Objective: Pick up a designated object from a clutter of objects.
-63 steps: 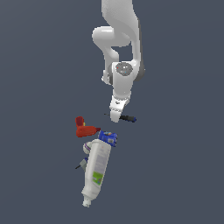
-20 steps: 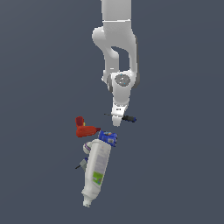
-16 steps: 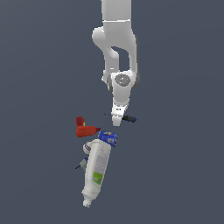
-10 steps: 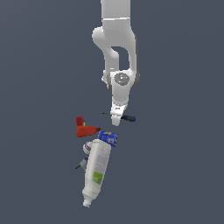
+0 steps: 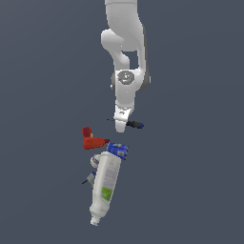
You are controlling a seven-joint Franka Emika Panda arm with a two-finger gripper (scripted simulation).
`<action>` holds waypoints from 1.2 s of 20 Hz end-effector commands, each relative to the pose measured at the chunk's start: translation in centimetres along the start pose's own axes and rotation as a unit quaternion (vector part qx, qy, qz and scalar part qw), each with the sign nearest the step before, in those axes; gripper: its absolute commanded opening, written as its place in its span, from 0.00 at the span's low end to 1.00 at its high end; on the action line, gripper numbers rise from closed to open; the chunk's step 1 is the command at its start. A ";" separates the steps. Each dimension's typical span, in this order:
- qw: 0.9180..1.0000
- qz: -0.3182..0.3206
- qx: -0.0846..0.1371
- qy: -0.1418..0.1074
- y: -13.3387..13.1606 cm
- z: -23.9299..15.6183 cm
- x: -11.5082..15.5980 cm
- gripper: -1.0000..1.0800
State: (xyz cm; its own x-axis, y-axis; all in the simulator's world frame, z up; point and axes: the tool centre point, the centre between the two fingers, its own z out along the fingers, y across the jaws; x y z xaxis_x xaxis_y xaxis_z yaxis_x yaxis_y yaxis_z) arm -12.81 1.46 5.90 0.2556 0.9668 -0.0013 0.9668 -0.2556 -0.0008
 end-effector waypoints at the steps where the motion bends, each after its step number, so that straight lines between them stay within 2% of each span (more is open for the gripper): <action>1: 1.000 0.000 -0.001 0.000 0.3 -1.5 -1.1 0.00; 24: 1.000 0.000 0.000 0.003 3.6 -19.6 -13.8 0.00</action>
State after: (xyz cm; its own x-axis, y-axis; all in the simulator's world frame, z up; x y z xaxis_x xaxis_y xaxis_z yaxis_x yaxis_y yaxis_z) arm -12.77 -11.86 24.17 0.2556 0.9668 0.0045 0.9668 -0.2556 -0.0006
